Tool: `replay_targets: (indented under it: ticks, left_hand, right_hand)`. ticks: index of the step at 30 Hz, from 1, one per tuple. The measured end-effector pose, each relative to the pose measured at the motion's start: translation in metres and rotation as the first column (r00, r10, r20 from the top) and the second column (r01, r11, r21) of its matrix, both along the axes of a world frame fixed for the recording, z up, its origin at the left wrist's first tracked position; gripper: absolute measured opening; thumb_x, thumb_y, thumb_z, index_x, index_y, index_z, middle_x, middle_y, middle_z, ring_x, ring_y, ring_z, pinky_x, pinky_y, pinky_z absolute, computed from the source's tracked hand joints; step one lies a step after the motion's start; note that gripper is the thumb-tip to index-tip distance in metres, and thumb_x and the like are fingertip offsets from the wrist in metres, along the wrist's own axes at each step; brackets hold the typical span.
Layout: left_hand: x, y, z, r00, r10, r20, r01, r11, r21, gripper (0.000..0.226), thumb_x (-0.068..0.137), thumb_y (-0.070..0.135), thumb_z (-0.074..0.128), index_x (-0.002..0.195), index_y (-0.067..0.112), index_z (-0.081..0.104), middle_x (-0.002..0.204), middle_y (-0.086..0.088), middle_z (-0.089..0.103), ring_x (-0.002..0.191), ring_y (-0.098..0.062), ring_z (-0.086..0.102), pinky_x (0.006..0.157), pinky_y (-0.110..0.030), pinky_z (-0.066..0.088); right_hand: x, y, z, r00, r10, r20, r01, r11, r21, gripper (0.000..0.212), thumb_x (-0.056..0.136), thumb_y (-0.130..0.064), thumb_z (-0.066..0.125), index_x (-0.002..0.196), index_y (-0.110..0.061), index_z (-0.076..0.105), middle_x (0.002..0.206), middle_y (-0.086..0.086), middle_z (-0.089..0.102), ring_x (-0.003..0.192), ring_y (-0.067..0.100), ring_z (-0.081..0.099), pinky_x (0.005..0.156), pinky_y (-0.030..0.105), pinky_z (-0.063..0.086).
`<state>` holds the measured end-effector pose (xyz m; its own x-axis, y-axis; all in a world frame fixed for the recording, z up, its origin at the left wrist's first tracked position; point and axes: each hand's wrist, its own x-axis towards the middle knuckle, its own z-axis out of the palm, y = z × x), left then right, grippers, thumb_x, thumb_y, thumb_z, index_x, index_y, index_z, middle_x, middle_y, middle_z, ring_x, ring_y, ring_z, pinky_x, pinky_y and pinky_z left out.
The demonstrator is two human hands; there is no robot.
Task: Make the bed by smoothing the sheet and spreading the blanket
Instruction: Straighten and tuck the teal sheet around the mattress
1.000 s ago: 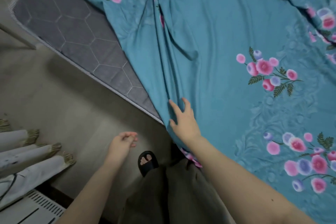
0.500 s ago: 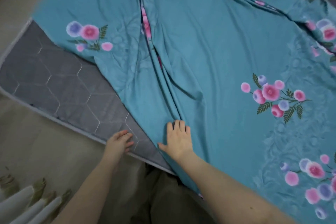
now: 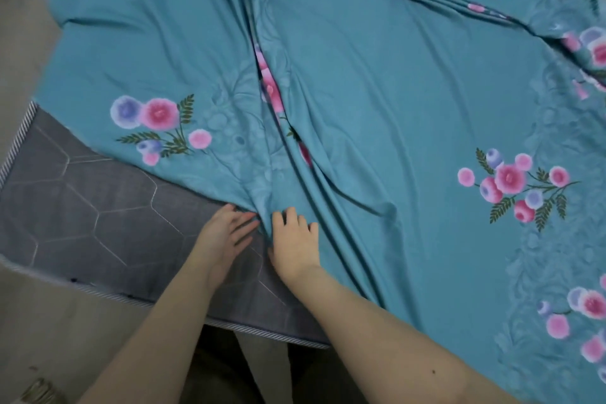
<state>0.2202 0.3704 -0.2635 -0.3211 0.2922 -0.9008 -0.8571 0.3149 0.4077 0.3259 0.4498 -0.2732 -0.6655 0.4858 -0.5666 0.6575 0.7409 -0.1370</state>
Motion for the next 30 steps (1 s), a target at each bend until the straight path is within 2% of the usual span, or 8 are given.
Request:
replay_targets:
  ticks: [4,8,11,13,19,23,26,30]
  left_hand:
    - [-0.036,-0.011,-0.002,0.959,-0.050,-0.278,0.028,0.996,-0.083,0.053,0.092,-0.006,0.045,0.140,0.016,0.043,0.129,-0.009,0.059,0.117,-0.023,0.058,0.102,-0.037,0.044]
    - [-0.100,-0.040,-0.002,0.898,-0.119,-0.423,0.068,0.989,-0.133,0.061,0.092,-0.007,0.047,0.146,0.020,0.037,0.143,-0.006,0.046,0.130,-0.019,0.047,0.111,-0.042,0.037]
    - [-0.145,-0.065,-0.001,0.833,-0.296,-0.467,0.227,0.953,-0.199,0.061,0.092,-0.004,0.050,0.146,0.021,0.037,0.142,0.002,0.046,0.104,0.011,0.055,0.089,-0.015,0.047]
    - [-0.171,-0.079,-0.002,0.797,-0.382,-0.468,0.295,0.922,-0.250,0.060,0.092,-0.003,0.052,0.146,0.018,0.038,0.135,0.006,0.047,0.076,0.022,0.055,0.065,-0.001,0.042]
    - [-0.226,-0.074,0.003,0.808,-0.470,-0.356,0.370,0.874,-0.314,0.062,0.091,0.012,0.063,0.146,0.008,0.034,0.147,-0.004,0.043,0.124,-0.016,0.048,0.103,-0.032,0.040]
    - [-0.257,-0.044,0.003,0.954,-0.210,-0.214,0.176,0.970,-0.166,0.035,0.097,0.021,0.055,0.130,0.009,0.049,0.135,-0.007,0.055,0.120,-0.019,0.054,0.107,-0.038,0.040]
    - [-0.283,-0.025,0.002,0.971,-0.160,-0.179,0.132,0.978,-0.161,0.032,0.097,0.042,0.048,0.123,0.024,0.050,0.142,0.001,0.047,0.132,-0.011,0.045,0.110,-0.035,0.036]
    - [-0.308,-0.007,-0.004,0.968,-0.112,-0.223,0.062,0.974,-0.219,0.035,0.085,0.061,0.054,0.093,0.027,0.049,0.104,0.014,0.056,0.115,-0.002,0.052,0.107,-0.035,0.036]
  right_hand:
    - [-0.039,0.024,0.013,0.928,-0.372,0.019,0.372,0.925,-0.074,0.025,0.088,-0.023,0.046,0.105,-0.011,0.060,0.110,0.016,0.065,0.104,0.034,0.062,0.087,0.039,0.043]
    - [-0.046,0.088,0.027,0.593,-0.799,-0.099,0.803,0.596,0.002,0.028,0.089,-0.024,0.046,0.104,-0.008,0.063,0.112,0.022,0.065,0.106,0.037,0.061,0.089,0.039,0.048]
    - [-0.038,0.118,0.032,0.489,-0.858,-0.161,0.860,0.442,0.255,0.030,0.089,-0.021,0.051,0.117,-0.010,0.056,0.126,0.020,0.055,0.122,0.036,0.048,0.098,0.046,0.039]
    - [-0.040,0.119,0.030,0.523,-0.835,-0.173,0.814,0.430,0.390,0.032,0.087,-0.020,0.055,0.116,-0.006,0.054,0.124,0.021,0.053,0.120,0.038,0.046,0.096,0.046,0.037]
    - [-0.094,0.072,0.016,0.531,-0.844,-0.078,0.838,0.537,-0.095,0.052,0.098,-0.044,0.040,0.096,0.000,0.068,0.100,0.026,0.068,0.099,0.039,0.063,0.087,0.041,0.050]
    - [-0.125,0.040,0.006,0.030,-0.992,0.119,0.826,-0.043,-0.562,0.046,0.097,-0.046,0.044,0.097,-0.005,0.066,0.096,0.014,0.072,0.076,0.025,0.067,0.074,0.034,0.052]
    - [-0.142,0.027,0.001,-0.375,-0.868,0.327,0.425,-0.474,-0.771,0.039,0.094,-0.038,0.056,0.124,-0.013,0.054,0.119,0.004,0.065,0.097,0.018,0.063,0.086,0.034,0.048]
    - [-0.158,0.022,0.002,-0.513,-0.668,0.539,-0.002,-0.626,-0.779,0.037,0.089,-0.029,0.064,0.124,-0.019,0.059,0.125,-0.001,0.065,0.106,0.012,0.062,0.086,0.027,0.048]
